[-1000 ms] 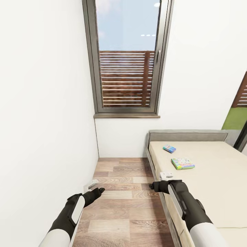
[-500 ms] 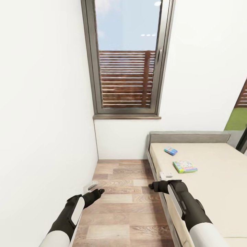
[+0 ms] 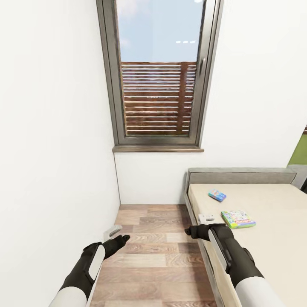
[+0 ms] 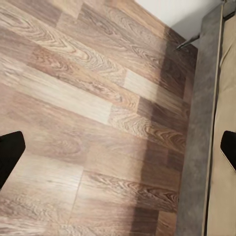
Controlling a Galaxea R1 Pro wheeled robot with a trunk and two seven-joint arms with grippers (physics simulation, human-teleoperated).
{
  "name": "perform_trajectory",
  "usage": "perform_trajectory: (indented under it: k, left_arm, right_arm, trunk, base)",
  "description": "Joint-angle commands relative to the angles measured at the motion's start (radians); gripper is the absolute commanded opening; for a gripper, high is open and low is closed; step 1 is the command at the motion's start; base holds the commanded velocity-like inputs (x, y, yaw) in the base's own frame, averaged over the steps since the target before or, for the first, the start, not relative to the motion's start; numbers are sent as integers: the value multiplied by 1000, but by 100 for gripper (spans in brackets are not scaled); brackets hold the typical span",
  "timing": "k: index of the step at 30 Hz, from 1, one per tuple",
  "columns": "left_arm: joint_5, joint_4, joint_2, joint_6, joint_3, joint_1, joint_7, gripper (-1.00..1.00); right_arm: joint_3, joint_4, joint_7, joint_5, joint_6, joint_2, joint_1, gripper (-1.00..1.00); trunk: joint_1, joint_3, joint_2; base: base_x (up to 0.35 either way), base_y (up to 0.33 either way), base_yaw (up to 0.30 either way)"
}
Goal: Put all the toys in the child's room - the three board games (two on the bed and one on the table), the two jigsaw puzzles on the table, and the tennis ball on the table - inside the toy box on the table in the child's room.
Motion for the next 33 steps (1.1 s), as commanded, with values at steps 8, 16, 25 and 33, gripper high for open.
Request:
perform_trajectory:
  k: [8, 16, 25, 33]
  left_arm:
    - [1, -1, -1, 7, 6, -1, -4, 100]
    - [1, -1, -1, 7, 6, -1, -4, 100]
    - [1, -1, -1, 7, 6, -1, -4, 100]
    - [2, -1, -1, 7, 6, -1, -4, 100]
  right_arm:
    - [3, -1, 2, 2, 0, -1, 0, 100]
    - [4, -1, 2, 4, -4, -1, 2, 100]
    - [3, -1, 2, 5, 3, -1, 1, 100]
    - [2, -1, 2, 5, 5, 0, 1, 100]
  trunk:
    - [1, -1, -1]
    - [1, -1, -1]
    - [1, -1, -1]
    - [1, -1, -1]
  base:
    - [334, 0, 0]
    - [335, 0, 0]
    - [335, 0, 0]
    - [335, 0, -15]
